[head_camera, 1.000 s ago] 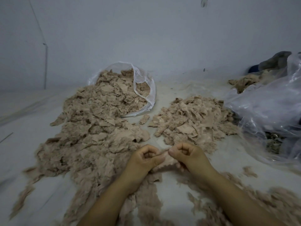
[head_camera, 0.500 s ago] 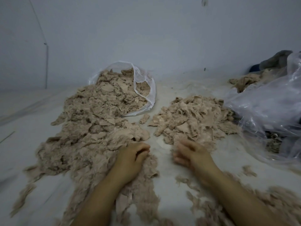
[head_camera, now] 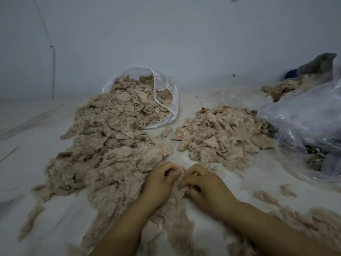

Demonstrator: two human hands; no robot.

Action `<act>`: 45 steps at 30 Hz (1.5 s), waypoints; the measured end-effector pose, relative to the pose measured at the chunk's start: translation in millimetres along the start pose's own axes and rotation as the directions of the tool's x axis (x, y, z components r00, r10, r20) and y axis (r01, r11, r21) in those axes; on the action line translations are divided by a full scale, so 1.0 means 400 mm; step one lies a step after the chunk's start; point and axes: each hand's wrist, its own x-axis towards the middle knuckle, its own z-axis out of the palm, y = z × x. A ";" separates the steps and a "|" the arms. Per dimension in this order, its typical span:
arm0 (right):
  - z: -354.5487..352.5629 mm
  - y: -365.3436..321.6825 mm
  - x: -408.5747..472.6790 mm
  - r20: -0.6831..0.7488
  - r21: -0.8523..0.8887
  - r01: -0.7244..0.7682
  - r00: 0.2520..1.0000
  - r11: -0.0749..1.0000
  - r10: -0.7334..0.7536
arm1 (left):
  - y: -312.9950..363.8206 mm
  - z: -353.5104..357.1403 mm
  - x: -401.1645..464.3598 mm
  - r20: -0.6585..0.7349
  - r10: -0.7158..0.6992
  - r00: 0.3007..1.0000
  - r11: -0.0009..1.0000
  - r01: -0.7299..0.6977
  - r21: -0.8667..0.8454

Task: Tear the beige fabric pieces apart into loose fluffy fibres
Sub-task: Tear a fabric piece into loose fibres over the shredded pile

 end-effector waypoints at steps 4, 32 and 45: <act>-0.014 -0.002 -0.011 -0.074 0.317 -0.032 0.996 0.948 0.058 | -0.004 -0.001 0.002 -0.040 0.018 0.999 0.999 -0.016 0.051; -0.052 0.026 0.036 -0.043 0.945 -0.191 0.734 0.266 0.678 | 0.014 -0.007 -0.009 -0.108 -0.032 0.994 0.986 0.014 -0.165; 0.035 -0.037 -0.017 0.218 0.017 -0.001 0.976 1.000 -0.003 | -0.009 -0.040 -0.010 0.094 0.203 0.975 0.952 -0.219 0.216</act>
